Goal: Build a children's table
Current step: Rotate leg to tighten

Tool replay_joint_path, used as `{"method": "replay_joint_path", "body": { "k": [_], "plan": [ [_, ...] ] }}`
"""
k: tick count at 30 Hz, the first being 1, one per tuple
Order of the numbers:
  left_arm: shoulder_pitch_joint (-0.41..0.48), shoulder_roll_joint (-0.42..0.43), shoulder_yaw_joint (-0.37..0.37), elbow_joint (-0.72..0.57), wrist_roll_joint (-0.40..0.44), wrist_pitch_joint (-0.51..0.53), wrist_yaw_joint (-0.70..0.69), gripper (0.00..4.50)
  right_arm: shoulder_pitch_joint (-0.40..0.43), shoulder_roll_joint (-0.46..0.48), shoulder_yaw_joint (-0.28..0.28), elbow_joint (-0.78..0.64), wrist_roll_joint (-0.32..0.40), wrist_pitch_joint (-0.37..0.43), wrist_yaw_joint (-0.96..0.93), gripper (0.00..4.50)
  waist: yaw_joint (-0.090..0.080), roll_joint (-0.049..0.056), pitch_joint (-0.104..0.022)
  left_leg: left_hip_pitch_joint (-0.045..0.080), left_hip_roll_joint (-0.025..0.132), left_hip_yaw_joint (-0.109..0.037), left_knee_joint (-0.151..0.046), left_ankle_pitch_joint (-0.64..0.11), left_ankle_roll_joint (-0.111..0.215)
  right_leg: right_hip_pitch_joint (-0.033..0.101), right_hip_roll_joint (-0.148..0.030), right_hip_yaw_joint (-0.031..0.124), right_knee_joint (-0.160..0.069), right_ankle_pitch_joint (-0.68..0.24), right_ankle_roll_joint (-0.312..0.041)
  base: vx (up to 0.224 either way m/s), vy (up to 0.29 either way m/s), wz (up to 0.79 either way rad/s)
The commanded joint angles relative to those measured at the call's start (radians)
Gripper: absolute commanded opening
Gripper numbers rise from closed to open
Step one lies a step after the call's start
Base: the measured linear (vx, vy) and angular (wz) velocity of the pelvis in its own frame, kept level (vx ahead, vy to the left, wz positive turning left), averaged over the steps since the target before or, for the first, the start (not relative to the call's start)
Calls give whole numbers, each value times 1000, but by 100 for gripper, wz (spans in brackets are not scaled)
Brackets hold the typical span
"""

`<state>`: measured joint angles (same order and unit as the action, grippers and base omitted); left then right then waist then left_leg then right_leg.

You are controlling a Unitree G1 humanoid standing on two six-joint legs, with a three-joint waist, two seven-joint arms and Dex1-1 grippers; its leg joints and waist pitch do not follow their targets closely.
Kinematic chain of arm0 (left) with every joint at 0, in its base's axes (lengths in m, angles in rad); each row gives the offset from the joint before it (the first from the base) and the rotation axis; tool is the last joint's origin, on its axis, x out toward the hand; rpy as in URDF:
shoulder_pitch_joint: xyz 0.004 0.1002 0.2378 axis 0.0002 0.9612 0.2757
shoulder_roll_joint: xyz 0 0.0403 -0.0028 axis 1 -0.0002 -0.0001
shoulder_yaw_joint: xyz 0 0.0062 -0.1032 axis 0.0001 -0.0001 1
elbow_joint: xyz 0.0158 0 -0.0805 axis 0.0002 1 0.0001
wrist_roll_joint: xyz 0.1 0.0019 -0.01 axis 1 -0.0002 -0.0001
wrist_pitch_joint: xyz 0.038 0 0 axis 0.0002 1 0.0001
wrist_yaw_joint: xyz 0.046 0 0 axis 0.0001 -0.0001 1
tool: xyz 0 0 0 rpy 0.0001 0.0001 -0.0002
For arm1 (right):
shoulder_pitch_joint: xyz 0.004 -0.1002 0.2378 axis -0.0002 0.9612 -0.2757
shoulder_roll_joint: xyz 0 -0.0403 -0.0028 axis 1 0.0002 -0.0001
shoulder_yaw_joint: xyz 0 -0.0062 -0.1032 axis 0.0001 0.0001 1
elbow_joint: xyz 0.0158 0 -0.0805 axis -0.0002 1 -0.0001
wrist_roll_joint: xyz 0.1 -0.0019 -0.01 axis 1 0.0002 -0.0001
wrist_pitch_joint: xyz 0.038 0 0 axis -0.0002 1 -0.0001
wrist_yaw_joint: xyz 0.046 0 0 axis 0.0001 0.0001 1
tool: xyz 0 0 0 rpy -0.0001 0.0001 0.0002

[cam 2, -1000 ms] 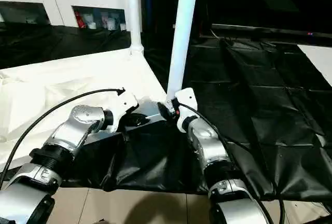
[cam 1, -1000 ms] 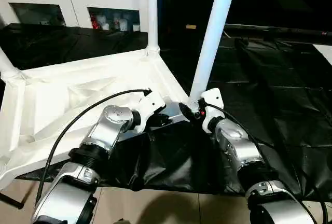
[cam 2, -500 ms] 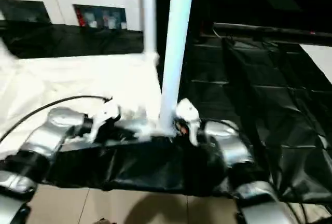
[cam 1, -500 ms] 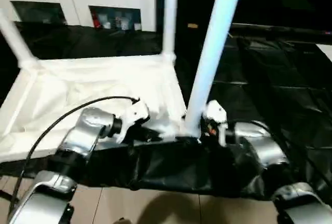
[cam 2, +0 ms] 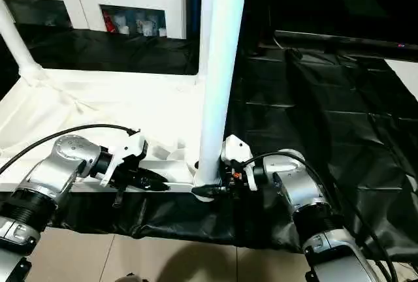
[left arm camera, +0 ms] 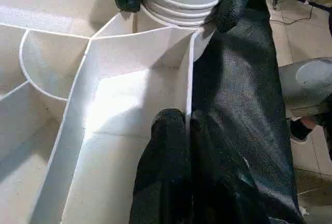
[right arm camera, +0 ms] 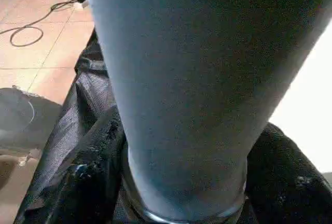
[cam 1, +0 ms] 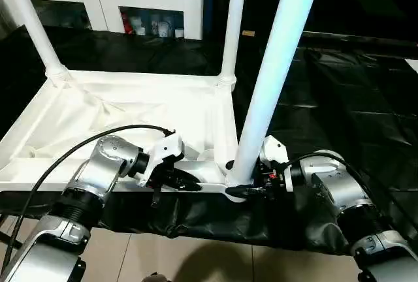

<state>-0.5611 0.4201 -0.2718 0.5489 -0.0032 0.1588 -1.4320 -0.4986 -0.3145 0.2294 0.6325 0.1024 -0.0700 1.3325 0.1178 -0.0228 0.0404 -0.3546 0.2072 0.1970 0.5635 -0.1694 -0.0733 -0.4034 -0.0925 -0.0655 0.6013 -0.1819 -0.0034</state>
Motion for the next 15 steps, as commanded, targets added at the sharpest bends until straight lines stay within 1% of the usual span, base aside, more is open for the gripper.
{"method": "replay_joint_path", "body": {
  "k": [1, 3, 5, 6, 7, 8, 9, 11, 12, 13, 15],
  "plan": [
    [-17, -53, -5, -13, -27, -22, 31, 0, 18, 43, 29, -34, -3, 0, -18, 281, -3, -5, -51, 8, 30, -8, -63, -260, 33, 42, -50, 42, -70, -246, -213, 0, 0, 0],
    [-15, -59, 0, -15, -28, -23, 49, 0, 23, 53, 18, -33, 2, -1, -41, 274, -4, -5, -51, 8, 30, -10, -64, -268, 28, 41, -51, 42, -71, -263, -205, 0, 0, 0],
    [-20, -89, 23, -5, -13, -13, 150, 0, 19, 98, -22, 4, -7, -17, -177, 273, -6, -3, -50, 7, 29, -11, -67, -276, 18, 40, -52, 42, -73, -282, -199, 0, 0, 0],
    [-22, -96, 26, 1, -8, -17, 174, 0, 16, 108, -28, 15, -12, -17, -209, 272, -12, -4, -50, 8, 28, -13, -68, -285, 9, 40, -53, 42, -75, -294, -195, 0, 0, 0],
    [-24, -99, 28, 4, -5, -19, 186, 0, 15, 112, -31, 20, -14, -16, -224, 272, -13, -5, -51, 8, 27, -14, -68, -286, 6, 40, -54, 42, -76, -302, -191, 0, 0, 0],
    [-30, -114, 33, 18, 7, -14, 232, 0, 9, 130, -39, 42, -28, -19, -289, 272, -14, -5, -50, 9, 26, -14, -68, -289, 5, 40, -54, 42, -79, -317, -184, 0, 0, 0],
    [-38, -131, 39, 34, 17, -11, 282, 0, 2, 150, -48, 64, -42, -15, -360, 272, -16, -2, -50, 9, 25, -14, -68, -287, 4, 39, -53, 43, -79, -313, -181, 0, 0, 0],
    [-52, -168, 48, 60, 29, 5, 361, 0, -10, 192, -63, 104, -65, 6, -495, 272, -22, -1, -50, 10, 23, -15, -69, -287, -7, 38, -52, 42, -79, -315, -180, 0, 0, 0],
    [-54, -176, 48, 64, 31, 7, 374, 0, -12, 201, -67, 111, -71, 12, -525, 272, -26, 0, -51, 10, 23, -16, -69, -289, -12, 39, -53, 42, -79, -320, -179, 0, 0, 0],
    [-62, -192, 45, 75, 40, 11, 407, 0, -18, 226, -76, 126, -78, 29, -593, 272, -27, -2, -52, 9, 23, -16, -69, -285, -11, 41, -52, 42, -79, -312, -178, 0, 0, 0],
    [-76, -224, 43, 92, 55, 17, 468, 0, -29, 269, -86, 149, -96, 51, -703, 272, -30, -1, -52, 8, 22, -15, -68, -277, -4, 40, -50, 43, -78, -289, -180, 0, 0, 0]
  ]
}}
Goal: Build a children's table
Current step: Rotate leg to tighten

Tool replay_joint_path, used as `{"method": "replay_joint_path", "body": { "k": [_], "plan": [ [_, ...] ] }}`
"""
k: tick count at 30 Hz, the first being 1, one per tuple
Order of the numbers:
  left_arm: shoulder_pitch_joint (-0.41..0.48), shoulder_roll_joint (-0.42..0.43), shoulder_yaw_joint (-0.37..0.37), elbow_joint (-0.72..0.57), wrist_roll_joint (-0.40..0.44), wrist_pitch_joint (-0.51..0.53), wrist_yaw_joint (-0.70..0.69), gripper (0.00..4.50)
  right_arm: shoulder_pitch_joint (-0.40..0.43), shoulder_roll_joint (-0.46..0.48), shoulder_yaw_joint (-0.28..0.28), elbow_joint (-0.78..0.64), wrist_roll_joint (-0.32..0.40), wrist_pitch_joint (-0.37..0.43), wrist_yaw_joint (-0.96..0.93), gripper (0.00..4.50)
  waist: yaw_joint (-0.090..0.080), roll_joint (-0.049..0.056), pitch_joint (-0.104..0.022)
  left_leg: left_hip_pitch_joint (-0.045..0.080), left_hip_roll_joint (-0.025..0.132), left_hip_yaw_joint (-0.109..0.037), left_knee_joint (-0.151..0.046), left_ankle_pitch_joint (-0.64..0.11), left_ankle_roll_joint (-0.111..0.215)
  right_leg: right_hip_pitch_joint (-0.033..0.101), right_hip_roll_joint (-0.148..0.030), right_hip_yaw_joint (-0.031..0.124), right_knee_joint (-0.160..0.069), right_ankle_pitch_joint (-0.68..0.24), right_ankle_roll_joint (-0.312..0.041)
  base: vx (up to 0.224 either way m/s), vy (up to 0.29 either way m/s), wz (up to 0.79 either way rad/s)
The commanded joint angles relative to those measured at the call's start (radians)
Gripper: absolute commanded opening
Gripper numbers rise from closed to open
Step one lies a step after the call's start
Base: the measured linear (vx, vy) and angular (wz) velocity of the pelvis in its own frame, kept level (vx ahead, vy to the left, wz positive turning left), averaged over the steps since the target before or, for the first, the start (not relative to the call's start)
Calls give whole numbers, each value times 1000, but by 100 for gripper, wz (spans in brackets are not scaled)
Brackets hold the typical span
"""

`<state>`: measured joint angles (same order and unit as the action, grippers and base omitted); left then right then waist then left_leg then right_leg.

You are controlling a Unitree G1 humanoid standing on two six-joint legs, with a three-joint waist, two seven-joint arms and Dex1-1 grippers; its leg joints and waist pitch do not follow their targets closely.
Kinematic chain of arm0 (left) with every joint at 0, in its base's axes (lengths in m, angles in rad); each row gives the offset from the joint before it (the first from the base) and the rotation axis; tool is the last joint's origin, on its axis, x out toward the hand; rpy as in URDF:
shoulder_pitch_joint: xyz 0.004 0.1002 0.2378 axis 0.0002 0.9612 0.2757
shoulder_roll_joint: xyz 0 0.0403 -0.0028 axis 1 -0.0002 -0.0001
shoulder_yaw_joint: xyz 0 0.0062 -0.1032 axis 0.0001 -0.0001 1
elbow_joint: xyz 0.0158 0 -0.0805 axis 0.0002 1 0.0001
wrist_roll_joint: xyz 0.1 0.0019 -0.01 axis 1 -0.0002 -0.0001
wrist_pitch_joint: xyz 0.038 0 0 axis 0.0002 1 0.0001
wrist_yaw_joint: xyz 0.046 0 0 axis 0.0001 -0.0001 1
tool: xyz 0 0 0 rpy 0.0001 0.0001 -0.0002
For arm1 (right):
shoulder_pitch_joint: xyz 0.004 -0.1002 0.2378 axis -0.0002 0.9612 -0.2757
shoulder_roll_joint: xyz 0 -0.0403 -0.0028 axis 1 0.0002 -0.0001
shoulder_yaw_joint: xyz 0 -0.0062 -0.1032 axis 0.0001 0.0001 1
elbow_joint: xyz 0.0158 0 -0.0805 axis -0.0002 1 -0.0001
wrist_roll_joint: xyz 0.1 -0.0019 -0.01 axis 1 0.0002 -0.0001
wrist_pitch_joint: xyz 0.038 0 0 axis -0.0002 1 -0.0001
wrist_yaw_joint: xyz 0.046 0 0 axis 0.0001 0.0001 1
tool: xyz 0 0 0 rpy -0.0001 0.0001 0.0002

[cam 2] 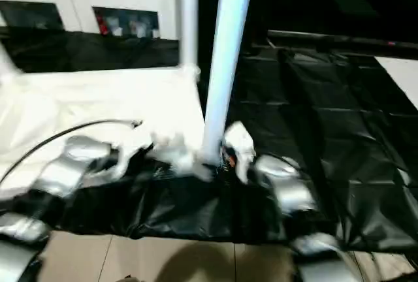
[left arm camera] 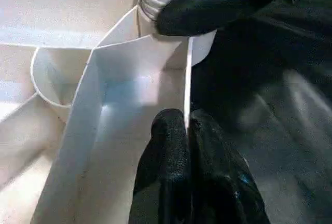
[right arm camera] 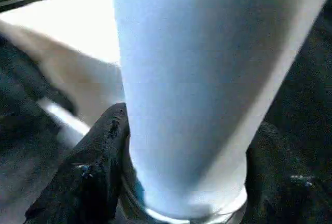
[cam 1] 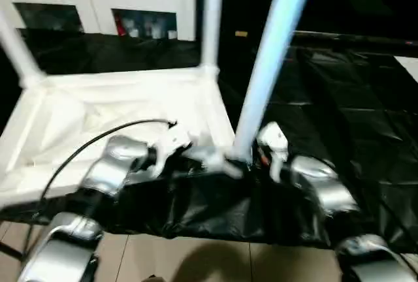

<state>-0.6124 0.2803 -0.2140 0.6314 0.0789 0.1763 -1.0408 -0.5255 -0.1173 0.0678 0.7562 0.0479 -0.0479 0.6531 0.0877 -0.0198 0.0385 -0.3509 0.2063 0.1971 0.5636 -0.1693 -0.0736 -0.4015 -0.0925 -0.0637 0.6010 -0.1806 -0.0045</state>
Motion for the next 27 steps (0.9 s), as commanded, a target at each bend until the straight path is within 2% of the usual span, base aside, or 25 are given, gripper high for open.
{"method": "replay_joint_path", "body": {
  "k": [1, 2, 5, 7, 9, 10, 12, 16, 18, 19, 20, 21, 24, 25, 26, 27],
  "plan": [
    [-32, -103, -14, 18, -22, 4, 111, 0, -8, 94, 74, 37, -54, 37, -78, 272, -2, -3, -51, 5, 22, -15, -68, -272, -6, 38, -49, 41, -77, -287, -176, 0, 0, 0],
    [-39, -127, -12, 24, -18, 11, 143, 0, -15, 124, 74, 50, -65, 40, -124, 272, -2, 0, -51, 6, 22, -14, -68, -274, -7, 37, -50, 41, -77, -282, -177, 0, 0, 0],
    [-45, -164, -10, 25, -13, 18, 171, 0, -29, 165, 80, 67, -78, 17, -158, 272, -1, 0, -51, 4, 21, -14, -68, -282, 3, 38, -51, 41, -81, -287, -172, 0, 0, 0],
    [-44, -169, -12, 23, -15, 19, 165, 0, -32, 170, 79, 71, -76, 11, -160, 341, -1, 0, -50, 5, 21, -13, -68, -293, 5, 36, -51, 41, -83, -303, -166, 0, 0, 0],
    [-36, -166, -20, 9, -16, 16, 140, 0, -36, 172, 76, 67, -59, -1, -132, 351, -2, -12, -49, 3, 22, -15, -70, -302, 11, 37, -52, 40, -84, -330, -156, 0, 0, 0],
    [-33, -163, -22, 4, -17, 15, 132, 0, -36, 171, 75, 64, -53, -1, -119, 351, 0, -8, -49, 4, 23, -15, -70, -300, 11, 36, -52, 41, -83, -329, -156, 0, 0, 0],
    [-21, -145, -24, -9, -21, 7, 104, 0, -35, 159, 74, 52, -47, 3, -96, 376, -2, -8, -49, 2, 23, -15, -71, -297, 14, 36, -51, 41, -82, -315, -158, 0, 0, 0],
    [6, -91, -31, -38, -39, -16, 6, 0, -33, 107, 85, 33, -37, -15, -7, 387, -3, -7, -52, 0, 23, -14, -68, -277, 24, 41, -52, 41, -78, -271, -170, 0, 0, 0],
    [17, -67, -36, -53, -46, -26, -45, 0, -31, 82, 82, 25, -14, -14, 61, 387, -5, -8, -54, -3, 23, -11, -64, -240, 43, 44, -51, 42, -71, -206, -191, 0, 0, 0],
    [20, -57, -37, -58, -47, -29, -62, 0, -31, 72, 75, 21, 4, -6, 95, 387, -4, -7, -53, -1, 23, -10, -64, -232, 46, 42, -50, 42, -70, -193, -198, 0, 0, 0],
    [23, -37, -41, -62, -52, -38, -103, 0, -27, 39, 88, 11, 7, -26, 165, 387, -2, 1, -54, 1, 23, -10, -62, -227, 53, 44, -49, 42, -69, -177, -209, 0, 0, 0],
    [24, -28, -43, -64, -55, -41, -121, 0, -25, 23, 96, 6, 7, -37, 197, 387, 0, -1, -54, 0, 24, -8, -61, -218, 56, 44, -48, 41, -67, -158, -219, 0, 0, 0],
    [25, 1, -51, -67, -61, -57, -184, 0, -12, -37, 126, -17, 1, -74, 312, 387, 7, 1, -52, 1, 27, -6, -60, -221, 58, 45, -47, 39, -65, -150, -228, 0, 0, 0],
    [24, 8, -53, -69, -62, -54, -200, 0, -7, -50, 129, -27, 5, -79, 344, 387, 6, -2, -52, 0, 28, -6, -61, -223, 57, 46, -46, 39, -64, -154, -229, 0, 0, 0],
    [25, 12, -54, -72, -64, -53, -212, 0, -5, -57, 130, -32, 9, -80, 365, 387, 8, 0, -52, 1, 29, -7, -61, -228, 55, 45, -47, 39, -64, -163, -230, 0, 0, 0],
    [26, 20, -57, -78, -69, -50, -237, 0, -1, -72, 132, -43, 15, -84, 408, 387, 11, -3, -51, 1, 29, -7, -61, -239, 55, 45, -47, 38, -64, -179, -230, 0, 0, 0]
  ]
}}
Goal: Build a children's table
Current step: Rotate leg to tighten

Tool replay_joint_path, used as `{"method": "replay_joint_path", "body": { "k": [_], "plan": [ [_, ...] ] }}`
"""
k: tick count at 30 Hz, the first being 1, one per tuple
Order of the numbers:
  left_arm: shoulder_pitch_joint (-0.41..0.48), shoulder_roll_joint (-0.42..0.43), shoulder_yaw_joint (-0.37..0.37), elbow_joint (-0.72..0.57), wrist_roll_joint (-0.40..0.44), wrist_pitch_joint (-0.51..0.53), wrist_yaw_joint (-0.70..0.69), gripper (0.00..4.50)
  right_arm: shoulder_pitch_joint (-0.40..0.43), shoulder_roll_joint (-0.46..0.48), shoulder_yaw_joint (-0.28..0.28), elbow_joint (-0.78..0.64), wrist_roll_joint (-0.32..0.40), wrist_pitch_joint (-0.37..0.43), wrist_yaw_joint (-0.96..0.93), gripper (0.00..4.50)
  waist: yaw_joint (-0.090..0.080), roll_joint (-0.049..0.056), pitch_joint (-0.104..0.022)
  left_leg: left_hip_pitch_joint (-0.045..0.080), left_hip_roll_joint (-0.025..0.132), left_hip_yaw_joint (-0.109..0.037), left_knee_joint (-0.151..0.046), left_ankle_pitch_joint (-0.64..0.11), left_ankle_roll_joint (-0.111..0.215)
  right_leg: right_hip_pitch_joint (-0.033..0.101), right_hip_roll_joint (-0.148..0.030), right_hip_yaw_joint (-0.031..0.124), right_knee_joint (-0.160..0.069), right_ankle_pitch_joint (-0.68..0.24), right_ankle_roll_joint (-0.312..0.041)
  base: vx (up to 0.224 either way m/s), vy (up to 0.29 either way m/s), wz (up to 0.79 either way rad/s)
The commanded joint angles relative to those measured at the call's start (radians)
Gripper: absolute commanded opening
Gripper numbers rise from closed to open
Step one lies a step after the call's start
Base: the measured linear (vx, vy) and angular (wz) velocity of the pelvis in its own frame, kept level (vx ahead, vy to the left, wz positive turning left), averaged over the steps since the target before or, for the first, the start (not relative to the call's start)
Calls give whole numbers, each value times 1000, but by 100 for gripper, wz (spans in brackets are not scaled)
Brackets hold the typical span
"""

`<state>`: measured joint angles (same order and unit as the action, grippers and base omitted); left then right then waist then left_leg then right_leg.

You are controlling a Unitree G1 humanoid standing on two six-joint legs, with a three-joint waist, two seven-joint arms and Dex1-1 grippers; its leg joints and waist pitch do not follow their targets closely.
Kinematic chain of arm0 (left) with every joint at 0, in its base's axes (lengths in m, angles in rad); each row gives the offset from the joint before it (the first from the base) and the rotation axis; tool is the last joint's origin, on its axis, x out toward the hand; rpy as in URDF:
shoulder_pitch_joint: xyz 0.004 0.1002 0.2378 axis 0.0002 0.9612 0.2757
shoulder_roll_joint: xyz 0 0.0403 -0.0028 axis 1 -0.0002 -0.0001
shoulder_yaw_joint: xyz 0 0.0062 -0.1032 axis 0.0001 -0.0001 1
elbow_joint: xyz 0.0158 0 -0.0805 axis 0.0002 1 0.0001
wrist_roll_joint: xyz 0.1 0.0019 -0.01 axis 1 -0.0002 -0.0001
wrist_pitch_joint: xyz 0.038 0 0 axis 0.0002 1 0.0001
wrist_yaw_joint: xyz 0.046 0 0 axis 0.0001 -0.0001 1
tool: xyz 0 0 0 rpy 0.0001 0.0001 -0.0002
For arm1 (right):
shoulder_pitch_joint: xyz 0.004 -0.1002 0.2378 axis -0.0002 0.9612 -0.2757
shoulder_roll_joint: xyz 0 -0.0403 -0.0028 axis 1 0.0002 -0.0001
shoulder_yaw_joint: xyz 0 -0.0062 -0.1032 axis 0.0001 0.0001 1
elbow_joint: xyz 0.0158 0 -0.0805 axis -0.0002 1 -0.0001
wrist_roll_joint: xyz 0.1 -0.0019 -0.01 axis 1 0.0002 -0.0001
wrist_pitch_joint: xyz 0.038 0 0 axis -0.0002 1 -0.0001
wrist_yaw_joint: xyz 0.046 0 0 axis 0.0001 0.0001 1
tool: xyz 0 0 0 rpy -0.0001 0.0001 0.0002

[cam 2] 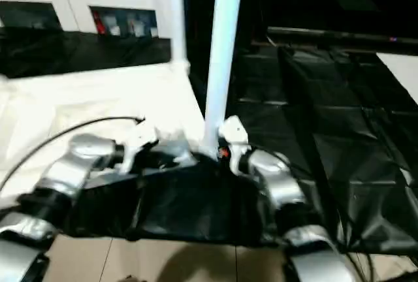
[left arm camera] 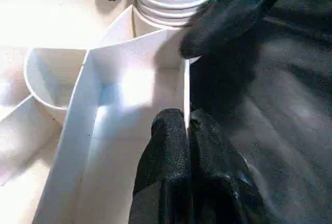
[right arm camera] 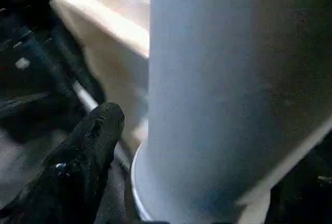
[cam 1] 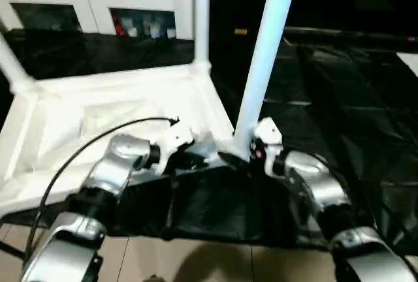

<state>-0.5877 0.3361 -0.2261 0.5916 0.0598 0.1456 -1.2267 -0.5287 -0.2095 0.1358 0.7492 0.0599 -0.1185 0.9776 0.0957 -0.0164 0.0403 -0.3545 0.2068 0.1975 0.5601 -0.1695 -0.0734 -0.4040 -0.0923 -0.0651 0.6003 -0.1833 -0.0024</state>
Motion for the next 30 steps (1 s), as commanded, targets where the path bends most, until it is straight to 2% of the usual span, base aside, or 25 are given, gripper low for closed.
{"method": "replay_joint_path", "body": {
  "k": [1, 2, 3, 4, 9, 11, 14, 15, 19, 22, 25, 26, 28, 30],
  "plan": [
    [2, -23, -50, -48, -56, -12, -90, 0, 11, -5, 68, -58, 18, -11, 163, 387, 3, -12, -52, 4, 29, -6, -57, -242, 56, 47, -48, 40, -65, -186, -230, 0, 0, 0],
    [3, -11, -56, -55, -62, -9, -125, 0, 21, -29, 81, -81, 29, -7, 234, 387, 10, -9, -51, 5, 31, -7, -57, -254, 61, 46, -50, 41, -67, -215, -224, 0, 0, 0],
    [3, -11, -56, -55, -62, -9, -125, 0, 21, -29, 81, -81, 29, -7, 234, 387, 10, -9, -51, 5, 31, -7, -57, -254, 61, 46, -50, 41, -67, -215, -224, 0, 0, 0],
    [3, -7, -58, -59, -64, -8, -136, 0, 29, -44, 92, -95, 36, -7, 272, 387, 12, -15, -50, 3, 32, -7, -58, -255, 61, 46, -51, 41, -67, -230, -221, 0, 0, 0],
    [15, 9, -61, -78, -76, 4, -183, 0, 50, -88, 135, -126, 37, -7, 371, 345, 21, -19, -50, 6, 33, -8, -58, -239, 54, 43, -53, 42, -66, -233, -219, 0, 0, 0],
    [24, 17, -64, -87, -80, 9, -196, 0, 54, -91, 137, -130, 35, -3, 381, 315, 21, -23, -49, 5, 32, -7, -58, -237, 56, 43, -52, 42, -67, -235, -216, 0, 0, 0],
    [35, 26, -66, -100, -87, 17, -207, 0, 60, -84, 132, -140, 40, 10, 386, 310, 22, -22, -49, 4, 31, -8, -58, -231, 54, 43, -53, 41, -66, -246, -212, 0, 0, 0],
    [36, 27, -66, -101, -87, 18, -208, 0, 61, -83, 131, -142, 42, 13, 388, 287, 21, -22, -49, 5, 31, -8, -59, -234, 52, 42, -52, 41, -66, -249, -212, 0, 0, 0],
    [40, 25, -57, -99, -82, 17, -192, 0, 69, -72, 128, -152, 46, 27, 379, 274, 20, -23, -50, 5, 31, -8, -58, -233, 49, 42, -52, 41, -67, -247, -209, 0, 0, 0],
    [39, 0, -37, -93, -68, 18, -123, 0, 75, -47, 112, -141, 44, 37, 305, 270, 20, -21, -49, 5, 30, -9, -59, -237, 46, 42, -52, 42, -67, -251, -207, 0, 0, 0],
    [29, -35, -19, -67, -46, 16, -7, 0, 62, 2, 77, -89, 14, 45, 141, 268, 11, -21, -45, 6, 27, -13, -64, -279, 21, 40, -56, 42, -78, -335, -182, 0, 0, 0],
    [20, -61, -5, -44, -39, 3, 61, 0, 52, 32, 60, -58, -12, 41, 26, 268, 6, -19, -44, 12, 26, -16, -66, -307, 2, 36, -57, 42, -85, -398, -164, 0, 0, 0],
    [17, -79, 0, -35, -34, 3, 100, 0, 48, 52, 47, -41, -18, 45, -33, 268, 3, -16, -44, 13, 25, -18, -67, -321, -4, 35, -57, 42, -89, -423, -151, 0, 0, 0],
    [12, -114, 2, -26, -24, 18, 161, 0, 40, 94, 23, -16, -24, 63, -149, 267, -8, -17, -43, 12, 25, -19, -69, -335, -9, 33, -55, 43, -90, -421, -148, 0, 0, 0]
  ]
}}
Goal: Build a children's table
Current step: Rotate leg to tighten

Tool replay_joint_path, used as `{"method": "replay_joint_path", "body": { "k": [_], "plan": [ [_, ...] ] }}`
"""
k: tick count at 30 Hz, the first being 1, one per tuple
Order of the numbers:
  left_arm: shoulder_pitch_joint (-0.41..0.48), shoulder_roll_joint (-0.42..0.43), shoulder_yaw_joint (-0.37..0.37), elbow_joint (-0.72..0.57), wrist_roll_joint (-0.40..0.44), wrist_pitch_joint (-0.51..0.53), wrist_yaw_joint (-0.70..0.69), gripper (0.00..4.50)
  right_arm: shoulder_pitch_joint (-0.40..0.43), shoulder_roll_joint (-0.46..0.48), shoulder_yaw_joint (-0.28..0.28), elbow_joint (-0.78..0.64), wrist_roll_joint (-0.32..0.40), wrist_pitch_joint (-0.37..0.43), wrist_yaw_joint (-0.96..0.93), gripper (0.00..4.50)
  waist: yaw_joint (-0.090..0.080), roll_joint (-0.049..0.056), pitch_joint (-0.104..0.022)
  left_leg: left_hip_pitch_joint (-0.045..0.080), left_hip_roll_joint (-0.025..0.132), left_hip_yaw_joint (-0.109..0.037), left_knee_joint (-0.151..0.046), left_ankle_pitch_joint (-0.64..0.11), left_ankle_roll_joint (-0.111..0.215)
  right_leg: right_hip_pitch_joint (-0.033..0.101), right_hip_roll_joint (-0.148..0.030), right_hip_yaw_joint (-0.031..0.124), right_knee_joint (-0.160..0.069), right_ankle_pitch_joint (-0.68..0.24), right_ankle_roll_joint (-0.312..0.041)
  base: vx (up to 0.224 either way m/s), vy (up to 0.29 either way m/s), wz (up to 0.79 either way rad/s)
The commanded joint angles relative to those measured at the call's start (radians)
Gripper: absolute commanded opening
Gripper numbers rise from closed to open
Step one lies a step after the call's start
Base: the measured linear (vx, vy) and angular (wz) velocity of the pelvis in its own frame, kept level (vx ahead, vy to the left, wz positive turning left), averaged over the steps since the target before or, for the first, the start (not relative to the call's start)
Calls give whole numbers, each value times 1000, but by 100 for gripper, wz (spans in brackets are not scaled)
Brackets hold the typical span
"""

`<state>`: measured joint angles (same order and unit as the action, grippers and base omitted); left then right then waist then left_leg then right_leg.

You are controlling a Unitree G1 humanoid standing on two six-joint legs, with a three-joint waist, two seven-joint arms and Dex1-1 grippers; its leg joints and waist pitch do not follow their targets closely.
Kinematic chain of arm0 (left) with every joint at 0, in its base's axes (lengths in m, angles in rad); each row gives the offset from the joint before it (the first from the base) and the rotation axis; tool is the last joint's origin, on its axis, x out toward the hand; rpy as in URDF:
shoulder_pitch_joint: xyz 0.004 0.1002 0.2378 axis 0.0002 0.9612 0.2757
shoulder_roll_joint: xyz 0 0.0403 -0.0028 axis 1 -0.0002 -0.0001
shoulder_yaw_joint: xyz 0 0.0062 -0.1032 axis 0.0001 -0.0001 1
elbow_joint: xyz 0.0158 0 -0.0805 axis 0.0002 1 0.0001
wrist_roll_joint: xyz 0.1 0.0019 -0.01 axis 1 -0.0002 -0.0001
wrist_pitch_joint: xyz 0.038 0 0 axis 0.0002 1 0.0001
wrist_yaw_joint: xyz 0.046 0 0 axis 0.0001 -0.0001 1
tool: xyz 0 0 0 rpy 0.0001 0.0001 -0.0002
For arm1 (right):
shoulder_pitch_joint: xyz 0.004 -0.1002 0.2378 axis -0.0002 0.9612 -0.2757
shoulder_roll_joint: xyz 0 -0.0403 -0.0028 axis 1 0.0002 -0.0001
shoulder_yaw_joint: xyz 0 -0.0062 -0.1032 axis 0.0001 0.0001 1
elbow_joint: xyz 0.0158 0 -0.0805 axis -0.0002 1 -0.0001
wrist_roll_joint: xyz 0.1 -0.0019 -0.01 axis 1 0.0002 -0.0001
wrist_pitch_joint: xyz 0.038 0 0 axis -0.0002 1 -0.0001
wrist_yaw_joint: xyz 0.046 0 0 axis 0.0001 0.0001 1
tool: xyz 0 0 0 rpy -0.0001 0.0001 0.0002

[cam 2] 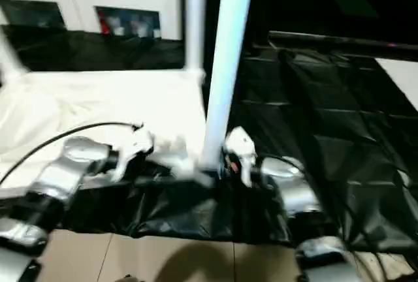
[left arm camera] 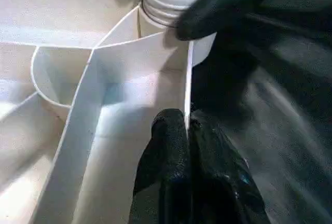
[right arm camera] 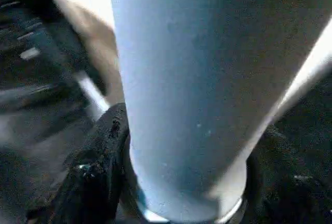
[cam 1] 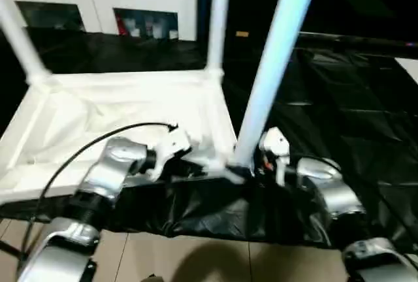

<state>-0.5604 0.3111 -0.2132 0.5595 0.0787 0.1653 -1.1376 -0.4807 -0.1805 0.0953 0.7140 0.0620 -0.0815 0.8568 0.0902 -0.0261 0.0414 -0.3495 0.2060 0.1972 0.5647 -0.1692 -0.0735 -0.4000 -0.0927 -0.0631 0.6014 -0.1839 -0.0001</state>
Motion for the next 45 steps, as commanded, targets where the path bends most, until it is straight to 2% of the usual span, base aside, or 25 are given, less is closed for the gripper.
{"method": "replay_joint_path", "body": {
  "k": [1, 3, 4, 5, 9, 11, 13, 14, 15, 19, 20, 22, 24, 27, 28, 29, 33, 35, 38, 39, 42, 43, 45],
  "plan": [
    [-18, -106, -13, 8, -35, 8, 102, 0, -11, 86, 55, 27, -27, 45, -78, 267, -3, -7, -45, 8, 25, -20, -74, -339, -7, 30, -54, 40, -92, -425, -148, 0, 0, 0],
    [-29, -141, -14, 17, -23, 32, 156, 0, -19, 126, 39, 39, -30, 73, -171, 267, -6, -7, -46, 5, 25, -19, -74, -330, -1, 30, -53, 41, -92, -415, -144, 0, 0, 0],
    [-34, -159, -14, 22, -18, 40, 183, 0, -24, 148, 28, 46, -32, 91, -213, 267, -6, -7, -47, 7, 25, -18, -73, -325, 0, 29, -53, 42, -91, -406, -145, 0, 0, 0],
    [-40, -181, -10, 30, -11, 48, 220, 0, -28, 171, 24, 53, -38, 100, -251, 267, -6, -3, -49, 5, 24, -18, -72, -310, 1, 31, -53, 42, -89, -386, -148, 0, 0, 0],
    [-54, -236, -11, 38, -12, 64, 260, 0, -35, 221, 40, 63, -59, 81, -296, 267, -5, -2, -51, 4, 21, -14, -69, -299, 9, 33, -51, 41, -88, -343, -154, 0, 0, 0],
    [-55, -240, -15, 35, -12, 58, 248, 0, -42, 221, 35, 65, -52, 71, -295, 337, -5, 0, -52, 1, 21, -14, -69, -284, 22, 35, -50, 41, -87, -320, -156, 0, 0, 0],
    [-54, -235, -17, 32, -13, 55, 237, 0, -43, 215, 34, 60, -50, 74, -284, 350, -5, 1, -52, 1, 21, -13, -69, -288, 24, 34, -50, 41, -87, -324, -156, 0, 0, 0],
    [-53, -225, -19, 29, -15, 51, 218, 0, -45, 205, 36, 54, -52, 79, -267, 350, -6, -3, -52, 1, 22, -14, -69, -292, 25, 34, -50, 40, -88, -336, -153, 0, 0, 0],
    [-48, -203, -22, 23, -20, 35, 178, 0, -44, 183, 46, 40, -61, 71, -236, 379, -6, 0, -51, 1, 23, -14, -71, -296, 24, 33, -50, 41, -89, -343, -152, 0, 0, 0],
    [-40, -169, -22, 12, -26, 19, 123, 0, -38, 139, 66, 22, -65, 48, -163, 379, -6, -1, -54, -1, 24, -14, -70, -283, 31, 36, -50, 41, -85, -304, -159, 0, 0, 0],
    [-39, -160, -21, 11, -31, 14, 106, 0, -36, 125, 72, 19, -62, 39, -132, 379, -4, -6, -56, -2, 23, -13, -68, -263, 38, 40, -51, 40, -81, -277, -166, 0, 0, 0],
    [-37, -125, -19, 4, -46, 3, 40, 0, -30, 77, 90, 14, -56, -14, -30, 379, -3, -9, -56, -2, 22, -10, -64, -243, 53, 40, -51, 40, -80, -255, -176, 0, 0, 0],
    [-34, -90, -27, -5, -56, 0, -27, 0, -22, 37, 98, 1, -34, -39, 78, 379, 1, -8, -57, -5, 22, -9, -61, -216, 73, 43, -51, 39, -75, -213, -192, 0, 0, 0],
    [-32, -62, -37, -14, -56, 18, -76, 0, -10, 0, 116, -21, -21, -60, 179, 379, 6, -4, -58, -2, 28, -7, -60, -200, 80, 43, -49, 38, -69, -177, -212, 0, 0, 0],
    [-33, -55, -38, -16, -57, 25, -94, 0, -7, -10, 120, -27, -18, -63, 211, 379, 8, 0, -57, -4, 29, -7, -60, -192, 82, 43, -46, 37, -64, -148, -224, 0, 0, 0],
    [-33, -45, -41, -20, -60, 26, -119, 0, -4, -23, 123, -36, -9, -57, 253, 379, 8, 0, -57, -4, 29, -7, -60, -191, 82, 44, -45, 36, -63, -135, -233, 0, 0, 0],
    [-36, -12, -43, -17, -73, 16, -194, 0, 1, -72, 141, -58, 19, -48, 398, 379, 11, 0, -54, -3, 31, -6, -60, -228, 77, 44, -47, 36, -65, -162, -244, 0, 0, 0],
    [-34, 8, -53, -24, -83, 24, -243, 0, 7, -94, 157, -79, 29, -40, 461, 379, 15, 0, -52, -1, 31, -8, -63, -256, 64, 42, -49, 37, -71, -218, -233, 0, 0, 0],
    [-32, 22, -60, -32, -90, 37, -278, 0, 17, -110, 173, -102, 32, -36, 501, 379, 17, -1, -52, -1, 32, -9, -64, -263, 54, 41, -51, 38, -72, -239, -226, 0, 0, 0],
    [-32, 30, -60, -34, -89, 41, -292, 0, 20, -116, 181, -101, 18, -59, 506, 366, 18, -3, -52, 0, 32, -9, -64, -260, 54, 41, -50, 38, -72, -238, -223, 0, 0, 0],
    [-32, 34, -53, -30, -89, 40, -290, 0, 19, -112, 177, -91, 13, -57, 507, 346, 19, -4, -54, 0, 32, -9, -63, -249, 49, 41, -51, 38, -69, -223, -230, 0, 0, 0],
    [-32, 35, -52, -30, -89, 39, -287, 0, 19, -111, 176, -91, 13, -56, 507, 346, 19, -6, -54, -1, 32, -8, -62, -244, 49, 41, -50, 38, -68, -216, -230, 0, 0, 0],
    [-26, 36, -48, -32, -91, 33, -273, 0, 22, -106, 177, -92, 14, -54, 504, 314, 19, -13, -53, -1, 32, -7, -61, -235, 56, 41, -50, 38, -67, -212, -231, 0, 0, 0]
  ]
}}
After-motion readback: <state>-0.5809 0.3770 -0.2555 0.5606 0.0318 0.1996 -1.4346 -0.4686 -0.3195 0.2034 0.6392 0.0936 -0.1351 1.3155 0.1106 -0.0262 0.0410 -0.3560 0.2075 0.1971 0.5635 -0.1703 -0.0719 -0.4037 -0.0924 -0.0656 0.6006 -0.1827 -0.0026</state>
